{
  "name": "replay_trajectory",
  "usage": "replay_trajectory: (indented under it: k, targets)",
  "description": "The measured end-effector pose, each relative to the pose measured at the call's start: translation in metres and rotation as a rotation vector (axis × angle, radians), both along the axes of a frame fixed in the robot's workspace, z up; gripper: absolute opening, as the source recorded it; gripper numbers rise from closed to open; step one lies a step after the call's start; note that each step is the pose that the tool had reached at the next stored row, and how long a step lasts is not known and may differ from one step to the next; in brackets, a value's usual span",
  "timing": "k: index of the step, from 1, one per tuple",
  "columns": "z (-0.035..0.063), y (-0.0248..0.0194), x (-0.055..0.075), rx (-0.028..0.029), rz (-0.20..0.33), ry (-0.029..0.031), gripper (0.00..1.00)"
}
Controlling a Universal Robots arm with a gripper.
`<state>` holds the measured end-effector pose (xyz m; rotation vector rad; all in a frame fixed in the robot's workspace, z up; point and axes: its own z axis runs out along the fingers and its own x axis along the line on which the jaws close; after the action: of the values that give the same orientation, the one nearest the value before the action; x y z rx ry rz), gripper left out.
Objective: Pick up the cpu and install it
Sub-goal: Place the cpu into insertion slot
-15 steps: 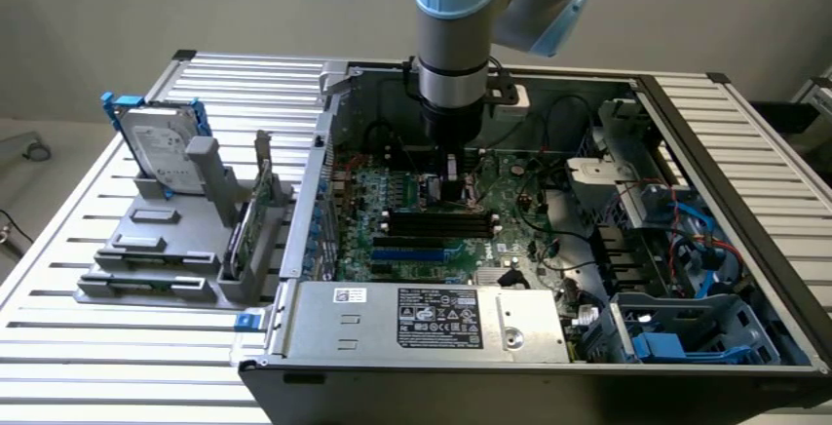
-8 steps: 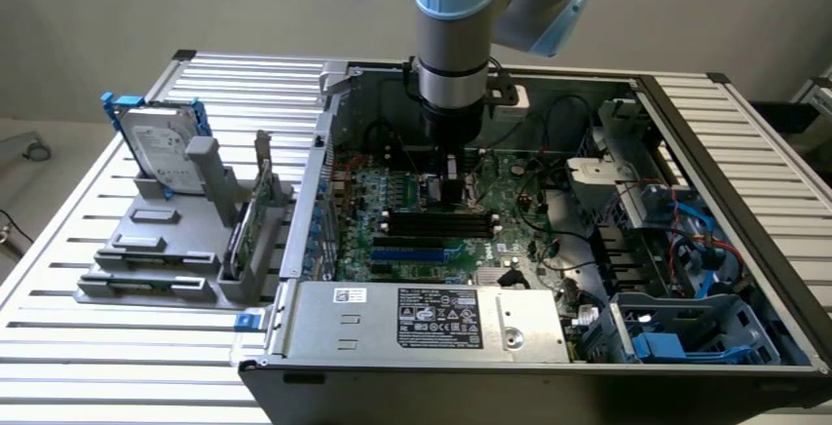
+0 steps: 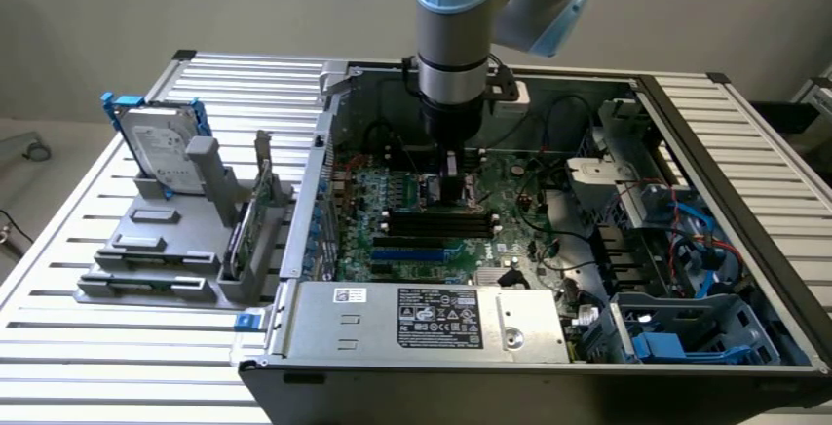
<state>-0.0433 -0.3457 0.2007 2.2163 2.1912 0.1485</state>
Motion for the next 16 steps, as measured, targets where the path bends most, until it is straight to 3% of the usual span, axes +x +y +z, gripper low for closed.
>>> replay_trajectory:
  k: [7, 9, 13, 16]
  targets:
    - [0.0078, 0.0000, -0.003, 0.0023, 0.000, 0.0001, 0.67]
    - [0.0095, 0.0000, -0.005, 0.0032, 0.000, 0.0002, 0.53]
    - [0.0127, 0.0000, -0.008, 0.0051, 0.000, 0.0001, 0.42]
    - [0.0158, 0.0000, -0.008, 0.0053, 0.000, 0.0001, 0.24]
